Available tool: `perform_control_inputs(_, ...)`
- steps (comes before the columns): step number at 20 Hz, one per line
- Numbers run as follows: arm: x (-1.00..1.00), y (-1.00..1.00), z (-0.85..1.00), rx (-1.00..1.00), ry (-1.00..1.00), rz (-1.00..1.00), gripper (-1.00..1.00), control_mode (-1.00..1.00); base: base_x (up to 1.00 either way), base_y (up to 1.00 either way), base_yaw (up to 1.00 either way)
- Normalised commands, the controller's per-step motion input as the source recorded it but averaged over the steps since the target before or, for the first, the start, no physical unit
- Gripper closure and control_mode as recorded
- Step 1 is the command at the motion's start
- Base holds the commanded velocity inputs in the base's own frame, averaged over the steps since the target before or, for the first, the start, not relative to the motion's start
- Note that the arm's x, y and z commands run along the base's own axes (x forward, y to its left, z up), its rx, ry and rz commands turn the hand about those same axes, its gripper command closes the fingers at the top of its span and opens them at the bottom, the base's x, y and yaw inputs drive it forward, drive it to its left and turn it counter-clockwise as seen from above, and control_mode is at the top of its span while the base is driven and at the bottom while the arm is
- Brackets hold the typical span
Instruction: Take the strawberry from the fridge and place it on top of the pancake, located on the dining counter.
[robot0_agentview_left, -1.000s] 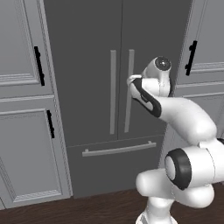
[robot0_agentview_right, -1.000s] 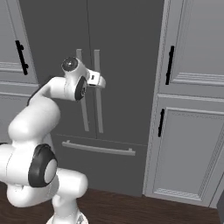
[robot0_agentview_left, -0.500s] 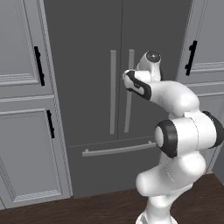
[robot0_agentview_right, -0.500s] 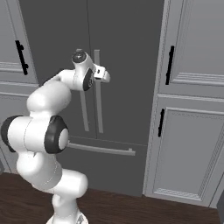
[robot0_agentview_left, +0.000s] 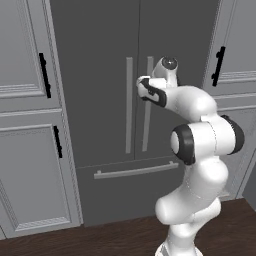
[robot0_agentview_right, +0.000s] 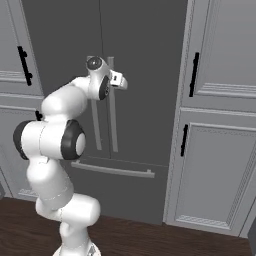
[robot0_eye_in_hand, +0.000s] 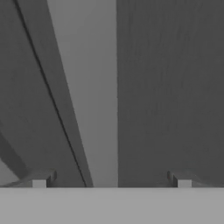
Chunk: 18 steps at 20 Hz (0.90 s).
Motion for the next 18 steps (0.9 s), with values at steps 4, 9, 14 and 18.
perform_control_inputs(4,0.49,0.00,0.00,0.00,-0.09,-0.01,-1.00,-1.00,0.00,0.00,0.00)
perform_control_inputs(9,0.66,0.00,0.00,0.00,-0.09,-0.01,-1.00,-1.00,0.00,0.00,0.00)
perform_control_inputs(14,0.65,0.00,0.00,0.00,0.00,0.00,-1.00,-1.00,0.00,0.00,0.00)
perform_control_inputs(18,0.29,0.00,0.00,0.00,0.00,0.00,1.00,-1.00,0.00,0.00,0.00)
